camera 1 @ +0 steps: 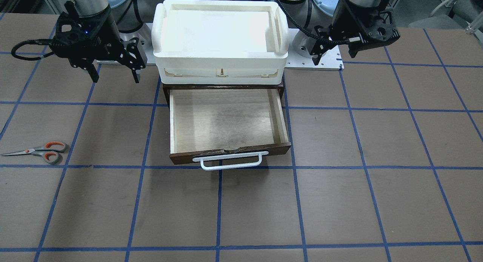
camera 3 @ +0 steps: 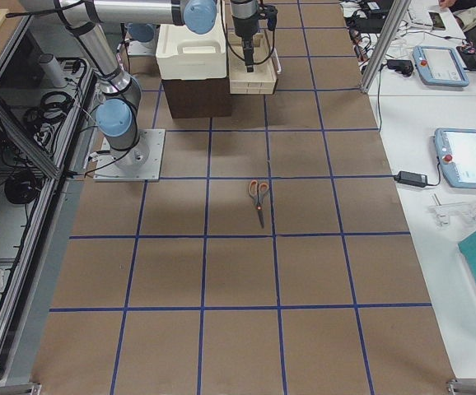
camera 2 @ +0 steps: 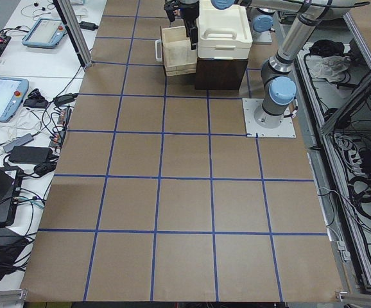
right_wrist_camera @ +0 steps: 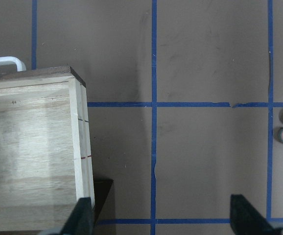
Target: Put scissors in drawer and close it
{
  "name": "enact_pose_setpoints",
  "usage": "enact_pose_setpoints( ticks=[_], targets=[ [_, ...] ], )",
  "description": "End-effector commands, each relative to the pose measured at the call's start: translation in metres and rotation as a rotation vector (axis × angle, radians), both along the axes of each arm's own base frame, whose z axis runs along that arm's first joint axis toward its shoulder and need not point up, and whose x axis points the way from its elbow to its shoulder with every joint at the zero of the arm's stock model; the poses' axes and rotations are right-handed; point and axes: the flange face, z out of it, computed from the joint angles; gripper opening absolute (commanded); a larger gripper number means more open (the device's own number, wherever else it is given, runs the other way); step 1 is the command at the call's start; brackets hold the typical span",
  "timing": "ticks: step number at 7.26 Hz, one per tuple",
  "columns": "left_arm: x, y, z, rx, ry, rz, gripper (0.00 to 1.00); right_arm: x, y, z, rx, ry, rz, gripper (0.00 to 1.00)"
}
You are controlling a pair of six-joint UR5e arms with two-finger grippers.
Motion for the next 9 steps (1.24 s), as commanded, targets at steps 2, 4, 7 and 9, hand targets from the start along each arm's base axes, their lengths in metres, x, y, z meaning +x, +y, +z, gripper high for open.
enact_pose_setpoints(
  ticks=[2, 4, 7, 9],
  targets=[
    [-0.001, -0.002, -0.003, 0.009, 0.006, 0.002, 1.0, -0.002, -0.002, -0.002, 0.005, 0.001, 0.012, 1.0],
    [-0.002, -0.005, -0.007, 0.016, 0.01, 0.002, 1.0, -0.002, -0.002, -0.002, 0.002, 0.002, 0.022, 1.0],
    [-0.001, -0.001, -0.003, 0.009, 0.001, 0.001, 1.0, -0.007, -0.005, -0.003, 0.004, 0.004, 0.036, 1.0],
    [-0.001, -0.001, -0.003, 0.01, 0.0, 0.0, 1.0, -0.039, -0.013, -0.002, 0.003, 0.024, 0.134, 1.0]
  ],
)
